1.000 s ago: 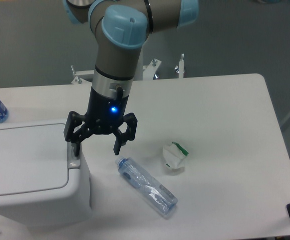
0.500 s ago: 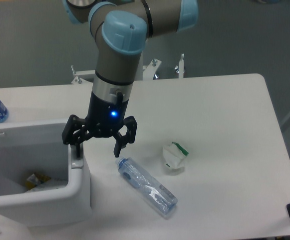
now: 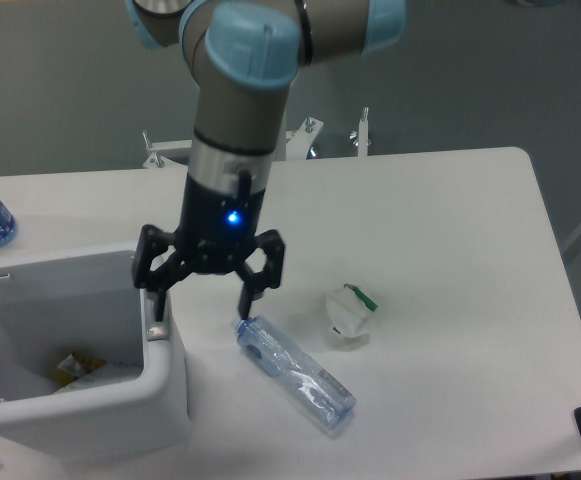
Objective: Open the trash can
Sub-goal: 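Push the grey tab with the gripper to pop the lid open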
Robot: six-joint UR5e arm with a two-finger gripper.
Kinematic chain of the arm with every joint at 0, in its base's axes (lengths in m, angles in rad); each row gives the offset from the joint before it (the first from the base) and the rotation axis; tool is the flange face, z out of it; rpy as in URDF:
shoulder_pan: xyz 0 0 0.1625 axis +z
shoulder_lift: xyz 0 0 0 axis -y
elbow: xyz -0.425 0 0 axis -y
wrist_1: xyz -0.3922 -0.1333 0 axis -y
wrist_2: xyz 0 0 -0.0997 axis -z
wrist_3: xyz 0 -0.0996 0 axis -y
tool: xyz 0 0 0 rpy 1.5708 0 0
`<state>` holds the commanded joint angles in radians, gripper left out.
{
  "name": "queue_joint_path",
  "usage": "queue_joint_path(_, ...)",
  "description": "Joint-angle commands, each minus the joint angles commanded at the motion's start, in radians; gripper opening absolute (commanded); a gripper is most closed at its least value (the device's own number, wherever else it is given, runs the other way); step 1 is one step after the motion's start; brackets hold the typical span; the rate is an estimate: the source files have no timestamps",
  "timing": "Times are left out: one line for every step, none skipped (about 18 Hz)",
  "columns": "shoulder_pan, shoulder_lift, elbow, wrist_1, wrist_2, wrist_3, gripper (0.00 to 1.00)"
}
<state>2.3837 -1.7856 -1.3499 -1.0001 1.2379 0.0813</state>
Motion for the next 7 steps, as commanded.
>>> queue_joint_path(0.008, 0.006, -0.003, 0.000, 0.006, 0.011, 1.00)
queue_joint_path(0.021, 0.008, -0.003, 0.002, 0.009, 0.014, 1.00)
queue_joint_path(0.040, 0.014, 0.000, 0.003, 0.015, 0.018, 1.00)
queue_joint_path(0.049, 0.020, -0.005, 0.003, 0.041, 0.043, 1.00)
queue_joint_path(0.054, 0.025, -0.014, 0.002, 0.084, 0.099, 1.00)
queue_joint_path(0.060, 0.026, -0.027, -0.006, 0.130, 0.164, 1.00)
queue_joint_path(0.069, 0.028, -0.049, -0.015, 0.168, 0.223, 1.00)
